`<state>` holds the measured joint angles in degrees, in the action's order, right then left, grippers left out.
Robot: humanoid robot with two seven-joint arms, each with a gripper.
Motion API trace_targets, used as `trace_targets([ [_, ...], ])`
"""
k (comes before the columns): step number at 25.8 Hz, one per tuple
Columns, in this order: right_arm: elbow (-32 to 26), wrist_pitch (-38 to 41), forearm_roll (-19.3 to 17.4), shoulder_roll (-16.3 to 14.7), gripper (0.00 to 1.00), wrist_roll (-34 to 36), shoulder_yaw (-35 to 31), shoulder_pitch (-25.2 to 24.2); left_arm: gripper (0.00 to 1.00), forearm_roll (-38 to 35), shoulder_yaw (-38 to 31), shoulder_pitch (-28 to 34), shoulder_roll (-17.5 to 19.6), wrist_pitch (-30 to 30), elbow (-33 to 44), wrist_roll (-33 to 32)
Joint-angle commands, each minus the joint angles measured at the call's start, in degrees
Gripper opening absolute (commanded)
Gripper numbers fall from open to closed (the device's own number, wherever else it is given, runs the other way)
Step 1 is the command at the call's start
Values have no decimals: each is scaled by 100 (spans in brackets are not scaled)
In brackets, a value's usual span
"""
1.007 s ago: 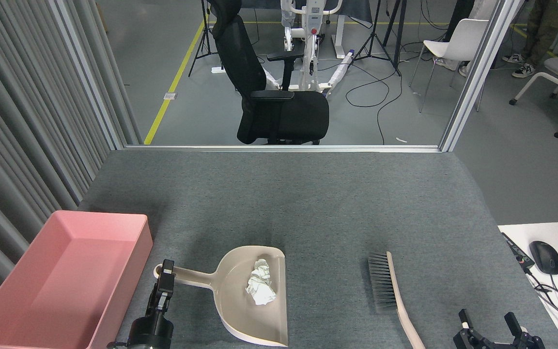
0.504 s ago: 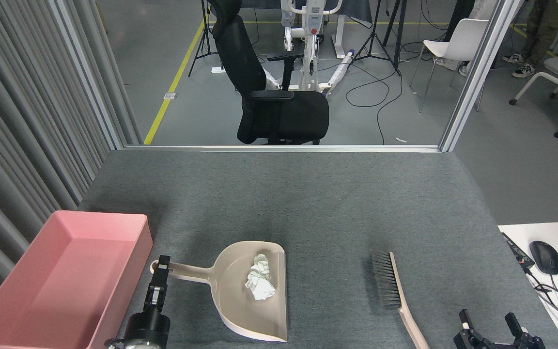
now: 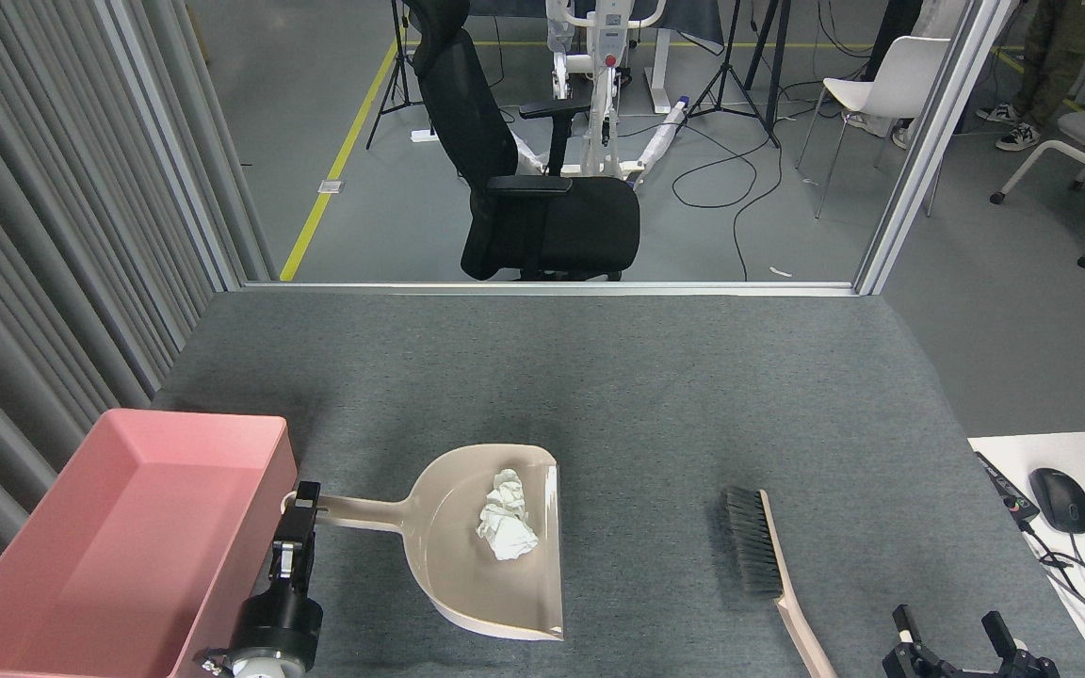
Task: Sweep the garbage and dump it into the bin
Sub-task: 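Lift the dustpan with the left gripper and carry it over the pink bin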
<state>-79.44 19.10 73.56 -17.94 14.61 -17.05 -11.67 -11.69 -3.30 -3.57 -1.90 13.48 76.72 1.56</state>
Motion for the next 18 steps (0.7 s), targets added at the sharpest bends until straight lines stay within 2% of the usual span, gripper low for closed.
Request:
trace_targets([
  [1, -1, -2, 0, -7, 99, -2, 0, -2, 22, 193, -4, 14, 40, -179, 308, -112],
  [9, -1, -20, 0, -7, 99, -2, 9, -10, 24, 527, -145, -83, 76, -434, 493, -253],
  [13, -1, -46, 0, 1, 99, -11, 26, -2, 25, 870, -391, -338, 295, -751, 590, -394],
  [18, -1, -55, 9, 72, 99, -20, 35, 7, 25, 1125, -778, -487, 401, -812, 572, -411],
])
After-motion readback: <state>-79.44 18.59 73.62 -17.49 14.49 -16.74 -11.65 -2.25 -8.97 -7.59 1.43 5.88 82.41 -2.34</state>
